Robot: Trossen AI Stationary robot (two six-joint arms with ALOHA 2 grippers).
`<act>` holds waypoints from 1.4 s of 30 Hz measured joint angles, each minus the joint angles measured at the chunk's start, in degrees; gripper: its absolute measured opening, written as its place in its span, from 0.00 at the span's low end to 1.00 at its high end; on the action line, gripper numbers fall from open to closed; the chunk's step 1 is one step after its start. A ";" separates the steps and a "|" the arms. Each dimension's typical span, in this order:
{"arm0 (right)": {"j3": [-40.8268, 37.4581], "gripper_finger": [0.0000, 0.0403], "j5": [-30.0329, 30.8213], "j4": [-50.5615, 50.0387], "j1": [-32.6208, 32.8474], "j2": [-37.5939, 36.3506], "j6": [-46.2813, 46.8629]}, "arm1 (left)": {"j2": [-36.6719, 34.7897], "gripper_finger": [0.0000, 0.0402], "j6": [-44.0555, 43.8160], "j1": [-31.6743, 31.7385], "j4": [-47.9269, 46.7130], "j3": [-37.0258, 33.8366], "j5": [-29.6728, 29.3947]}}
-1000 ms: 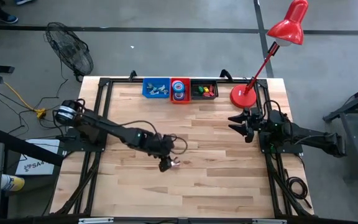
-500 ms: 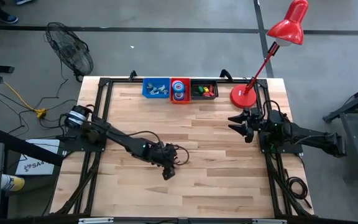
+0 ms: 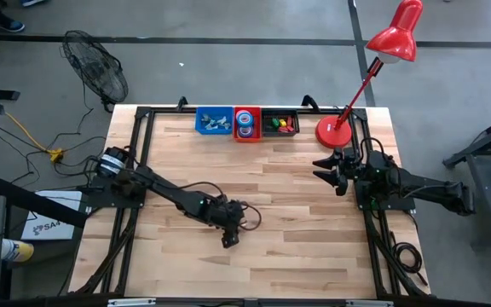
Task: Pick and place Stapler, Stapler remover, tape
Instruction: Put the pink staple remover into the blue basket
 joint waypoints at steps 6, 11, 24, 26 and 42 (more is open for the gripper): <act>0.02 0.54 0.00 0.02 -0.02 0.10 0.00 | 2.17 0.66 1.88 -0.02 2.72 0.10 -0.73; 0.02 0.54 0.24 -0.40 -0.02 0.39 -0.02 | 3.44 0.65 2.11 -0.06 2.71 0.92 -2.01; 0.04 0.54 0.22 -0.61 0.00 0.44 -0.02 | 4.42 0.25 10.70 0.00 1.98 0.81 -5.15; 0.04 0.54 0.20 -0.60 0.00 0.44 -0.02 | 4.46 0.21 11.16 0.00 2.01 0.81 -5.19; 0.04 0.54 0.20 -0.65 0.00 0.44 -0.02 | 1.79 0.21 8.25 1.83 -0.44 0.46 -10.07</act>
